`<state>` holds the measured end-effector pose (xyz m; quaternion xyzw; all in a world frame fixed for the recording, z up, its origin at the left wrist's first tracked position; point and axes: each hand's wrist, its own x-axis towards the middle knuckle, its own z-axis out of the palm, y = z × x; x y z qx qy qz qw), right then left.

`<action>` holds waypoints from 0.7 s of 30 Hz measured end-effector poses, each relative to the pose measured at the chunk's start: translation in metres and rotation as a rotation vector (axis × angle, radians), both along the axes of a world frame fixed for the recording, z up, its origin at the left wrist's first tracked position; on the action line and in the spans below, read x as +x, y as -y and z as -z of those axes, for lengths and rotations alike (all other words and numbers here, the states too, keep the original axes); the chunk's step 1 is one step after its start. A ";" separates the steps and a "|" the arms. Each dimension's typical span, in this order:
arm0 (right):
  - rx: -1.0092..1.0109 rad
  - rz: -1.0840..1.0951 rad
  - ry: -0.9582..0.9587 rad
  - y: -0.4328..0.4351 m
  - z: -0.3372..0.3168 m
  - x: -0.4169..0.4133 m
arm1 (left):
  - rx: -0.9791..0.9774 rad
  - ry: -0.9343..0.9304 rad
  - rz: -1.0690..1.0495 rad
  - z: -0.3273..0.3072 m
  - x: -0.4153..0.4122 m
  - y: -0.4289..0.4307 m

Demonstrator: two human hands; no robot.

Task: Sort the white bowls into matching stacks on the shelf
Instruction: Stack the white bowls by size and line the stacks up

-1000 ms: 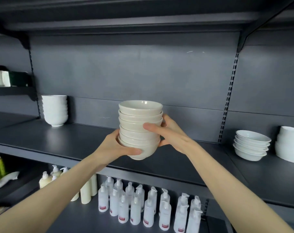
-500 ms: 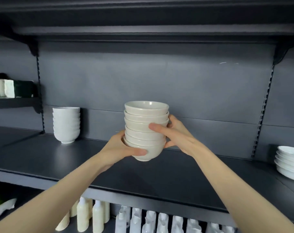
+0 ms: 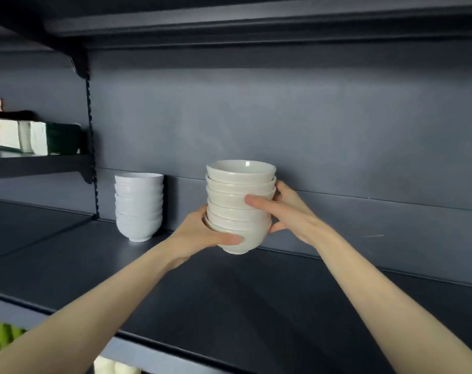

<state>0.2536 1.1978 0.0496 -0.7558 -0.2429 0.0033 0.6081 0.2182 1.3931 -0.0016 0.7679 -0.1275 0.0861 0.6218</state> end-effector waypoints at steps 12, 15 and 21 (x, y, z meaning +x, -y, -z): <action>0.031 0.085 -0.006 -0.124 0.024 0.031 | 0.012 0.000 0.102 0.020 0.049 -0.128; 0.035 0.136 -0.017 -0.148 0.034 0.030 | 0.026 -0.022 0.157 0.028 0.060 -0.154; -0.008 0.245 -0.043 -0.173 0.050 0.021 | 0.046 -0.060 0.259 0.045 0.071 -0.179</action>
